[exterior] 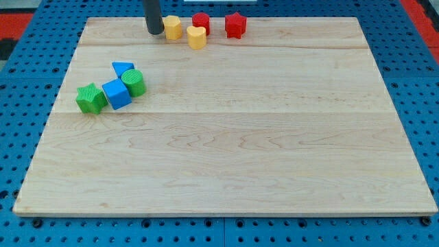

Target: Move the green circle towards the right middle of the board

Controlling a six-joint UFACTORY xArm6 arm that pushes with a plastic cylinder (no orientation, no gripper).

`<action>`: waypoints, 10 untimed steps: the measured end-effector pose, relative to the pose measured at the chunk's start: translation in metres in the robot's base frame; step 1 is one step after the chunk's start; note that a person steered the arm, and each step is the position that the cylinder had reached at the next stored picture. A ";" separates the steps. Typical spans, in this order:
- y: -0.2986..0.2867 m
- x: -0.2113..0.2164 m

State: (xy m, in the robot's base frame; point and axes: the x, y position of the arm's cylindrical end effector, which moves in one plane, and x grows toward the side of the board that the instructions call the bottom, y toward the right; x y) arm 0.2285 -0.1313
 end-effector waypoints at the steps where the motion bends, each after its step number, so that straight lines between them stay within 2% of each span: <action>1: -0.031 0.001; 2: -0.055 0.011; 4: -0.031 0.017; 6: -0.030 0.017; 7: -0.075 0.070; 10: -0.076 0.131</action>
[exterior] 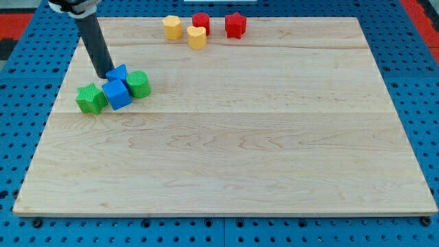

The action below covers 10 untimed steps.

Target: Move the green circle towards the right middle of the board

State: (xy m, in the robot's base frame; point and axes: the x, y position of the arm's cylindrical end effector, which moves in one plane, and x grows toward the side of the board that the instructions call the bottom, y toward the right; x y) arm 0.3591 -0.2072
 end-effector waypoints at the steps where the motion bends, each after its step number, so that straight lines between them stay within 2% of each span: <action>1: 0.002 0.011; 2: 0.025 0.024; 5: 0.181 0.027; 6: 0.208 0.023; 9: 0.227 0.010; 10: 0.267 -0.002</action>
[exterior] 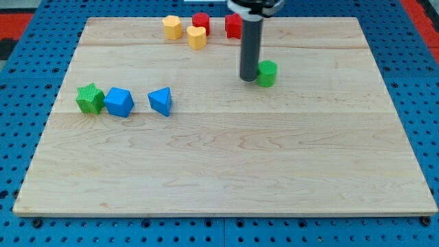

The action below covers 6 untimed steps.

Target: Move the green circle towards the right middle of the board

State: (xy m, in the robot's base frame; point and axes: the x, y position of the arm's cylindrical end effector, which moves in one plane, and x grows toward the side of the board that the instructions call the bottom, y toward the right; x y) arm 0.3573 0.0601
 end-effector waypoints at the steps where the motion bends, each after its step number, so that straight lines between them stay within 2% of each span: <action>1: 0.005 -0.009; 2: 0.009 -0.024; 3: 0.039 -0.030; 4: 0.090 -0.015; 5: 0.080 0.015; 6: -0.015 0.070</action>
